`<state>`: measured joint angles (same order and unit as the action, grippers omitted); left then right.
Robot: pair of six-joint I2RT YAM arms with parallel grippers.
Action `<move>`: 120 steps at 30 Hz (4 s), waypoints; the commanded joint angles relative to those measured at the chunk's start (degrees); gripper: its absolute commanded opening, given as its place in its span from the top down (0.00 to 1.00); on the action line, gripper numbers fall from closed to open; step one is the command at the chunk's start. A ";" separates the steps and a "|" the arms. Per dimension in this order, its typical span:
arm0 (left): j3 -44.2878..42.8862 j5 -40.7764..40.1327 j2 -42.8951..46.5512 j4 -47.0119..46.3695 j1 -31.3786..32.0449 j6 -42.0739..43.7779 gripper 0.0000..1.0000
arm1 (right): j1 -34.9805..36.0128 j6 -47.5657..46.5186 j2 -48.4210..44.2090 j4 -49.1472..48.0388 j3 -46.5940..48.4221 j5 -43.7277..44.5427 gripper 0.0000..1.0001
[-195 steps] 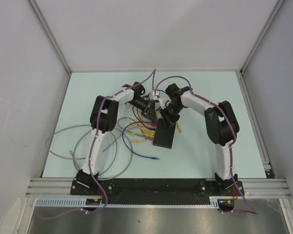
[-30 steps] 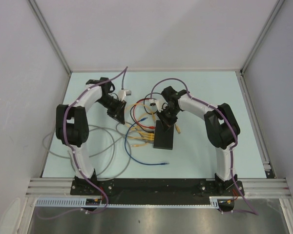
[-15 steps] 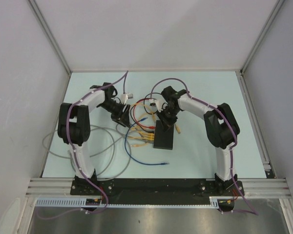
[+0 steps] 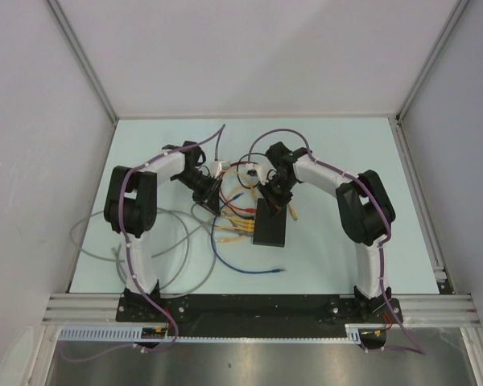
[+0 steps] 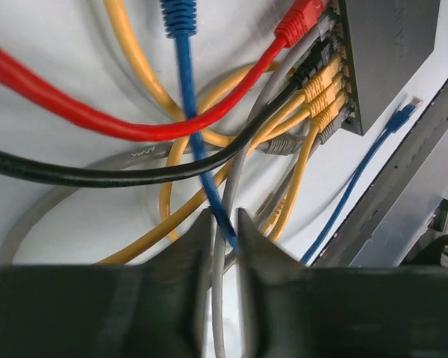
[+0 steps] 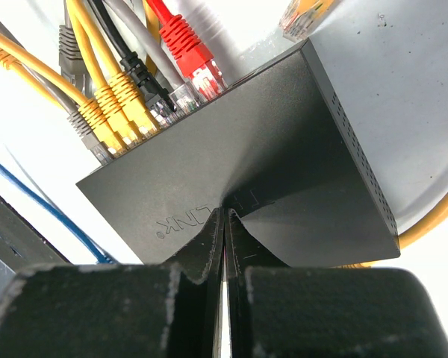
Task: Pull the plug from the switch port
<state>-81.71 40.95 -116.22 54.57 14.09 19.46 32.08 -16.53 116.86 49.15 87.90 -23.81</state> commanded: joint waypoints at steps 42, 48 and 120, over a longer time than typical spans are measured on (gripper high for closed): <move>-48.63 -25.87 0.91 5.64 -25.07 -3.19 0.94 | 1.06 -2.27 3.99 0.78 0.78 7.38 0.98; -33.97 -34.79 7.14 -6.66 -24.28 -6.45 0.61 | 1.06 -2.27 3.90 0.78 0.70 7.38 0.98; -9.60 8.96 8.32 -10.53 2.77 8.49 0.40 | -5.09 -1.22 2.06 2.80 2.37 0.09 0.95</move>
<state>-90.59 33.80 -105.78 42.46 12.80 30.83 28.97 -16.58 118.61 52.16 91.11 -23.24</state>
